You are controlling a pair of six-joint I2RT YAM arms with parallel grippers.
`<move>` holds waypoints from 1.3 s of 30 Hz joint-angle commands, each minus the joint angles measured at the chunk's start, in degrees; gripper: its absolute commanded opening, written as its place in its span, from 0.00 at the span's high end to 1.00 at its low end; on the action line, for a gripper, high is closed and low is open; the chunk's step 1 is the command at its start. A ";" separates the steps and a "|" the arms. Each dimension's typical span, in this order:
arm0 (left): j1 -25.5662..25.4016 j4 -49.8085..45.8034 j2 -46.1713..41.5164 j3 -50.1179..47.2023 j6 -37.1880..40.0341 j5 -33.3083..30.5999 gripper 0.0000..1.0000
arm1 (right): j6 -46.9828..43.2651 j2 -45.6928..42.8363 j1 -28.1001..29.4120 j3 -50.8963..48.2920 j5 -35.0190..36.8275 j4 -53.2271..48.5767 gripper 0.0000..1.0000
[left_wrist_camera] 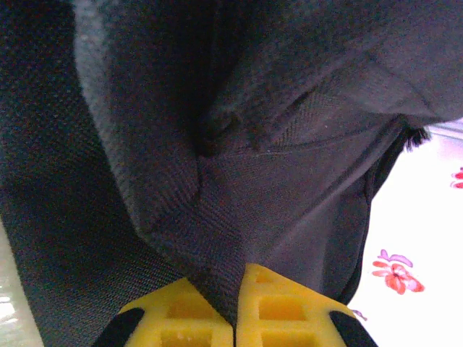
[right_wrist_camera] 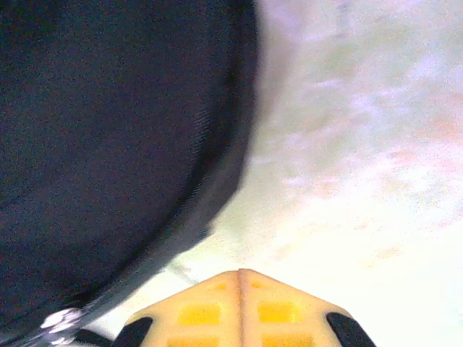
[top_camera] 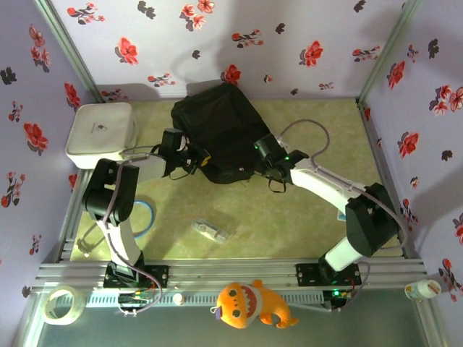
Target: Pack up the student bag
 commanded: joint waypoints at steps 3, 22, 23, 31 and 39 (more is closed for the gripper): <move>0.76 -1.71 -0.89 1.95 2.29 -1.40 1.00 | -2.55 -3.00 -0.70 -1.48 2.97 -2.67 1.00; 1.35 -8.44 0.66 6.10 8.71 0.68 1.00 | -13.78 1.37 -6.85 3.15 -11.06 6.87 0.46; 1.54 -9.05 0.40 6.09 9.31 0.66 1.00 | -13.39 2.49 -8.02 4.01 -10.82 6.44 0.45; 4.78 -19.76 -1.64 7.94 18.72 -0.03 0.98 | -16.15 13.32 -13.04 12.37 -21.15 8.01 0.50; 5.52 -34.98 -8.30 10.80 27.56 -6.60 0.65 | -13.85 17.29 -13.01 14.59 -24.84 8.87 0.51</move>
